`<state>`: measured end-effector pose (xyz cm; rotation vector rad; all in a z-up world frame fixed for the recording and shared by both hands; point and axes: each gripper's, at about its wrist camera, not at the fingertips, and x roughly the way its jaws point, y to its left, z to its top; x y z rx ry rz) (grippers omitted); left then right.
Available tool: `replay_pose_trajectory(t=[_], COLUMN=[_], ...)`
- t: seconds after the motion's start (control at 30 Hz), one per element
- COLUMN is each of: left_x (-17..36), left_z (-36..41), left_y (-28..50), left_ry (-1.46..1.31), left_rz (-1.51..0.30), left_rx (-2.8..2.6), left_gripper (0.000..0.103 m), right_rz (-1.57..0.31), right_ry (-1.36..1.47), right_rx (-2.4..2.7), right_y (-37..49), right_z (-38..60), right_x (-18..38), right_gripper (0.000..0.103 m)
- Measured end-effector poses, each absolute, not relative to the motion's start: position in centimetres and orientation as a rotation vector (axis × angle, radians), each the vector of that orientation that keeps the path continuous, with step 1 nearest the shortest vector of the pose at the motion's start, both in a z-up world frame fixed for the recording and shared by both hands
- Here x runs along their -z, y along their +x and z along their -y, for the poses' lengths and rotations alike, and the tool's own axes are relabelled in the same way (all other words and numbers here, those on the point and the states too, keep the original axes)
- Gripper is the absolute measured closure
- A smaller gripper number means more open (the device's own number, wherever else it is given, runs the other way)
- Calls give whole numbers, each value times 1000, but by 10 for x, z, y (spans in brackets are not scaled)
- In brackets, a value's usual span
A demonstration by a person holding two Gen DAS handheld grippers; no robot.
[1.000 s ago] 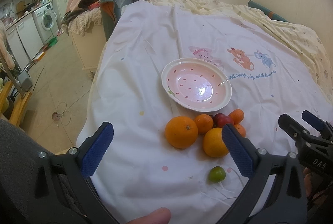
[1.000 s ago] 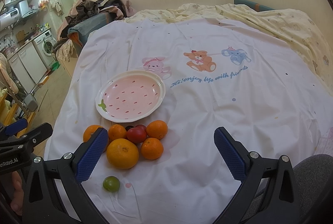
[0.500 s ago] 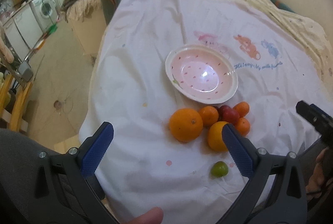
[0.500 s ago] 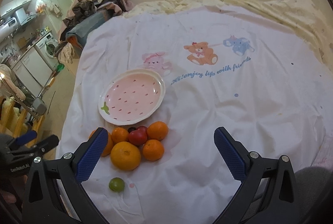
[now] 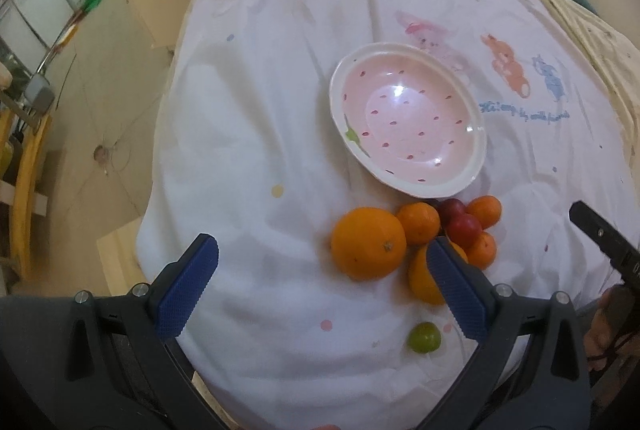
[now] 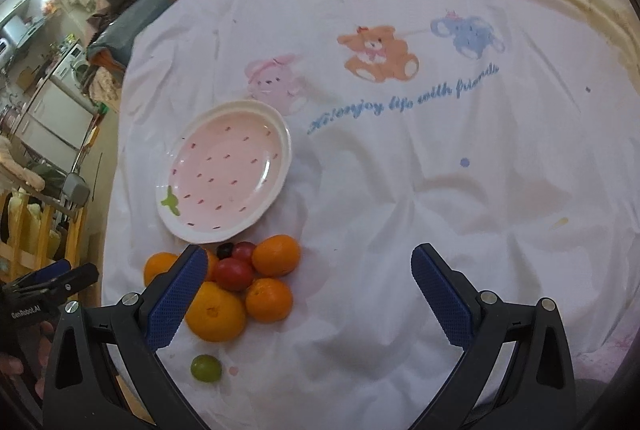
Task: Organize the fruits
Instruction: 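Grasp the large orange with the left tool while the right tool approaches the fruit pile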
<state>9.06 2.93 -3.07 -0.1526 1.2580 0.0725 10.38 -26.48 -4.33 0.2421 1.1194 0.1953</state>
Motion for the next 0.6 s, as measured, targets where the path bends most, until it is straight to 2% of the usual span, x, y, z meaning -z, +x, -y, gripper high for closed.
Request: replay_pose_trajectory(t=[0.17, 0.33, 0.6], left_x=[52, 82, 108], left_z=[-29, -16, 3], left_y=[104, 108, 112], left_ry=[-189, -227, -179], left_rz=[-1329, -1422, -1493], left_rx=[-79, -49, -5], left_gripper=[2, 15, 19], right_rz=[-1165, -1159, -1169], right_ry=[283, 268, 255], right_rx=[-171, -151, -149], right_y=[109, 111, 113], right_z=[270, 272, 271], right_x=[65, 67, 72], right_gripper=[0, 0, 0])
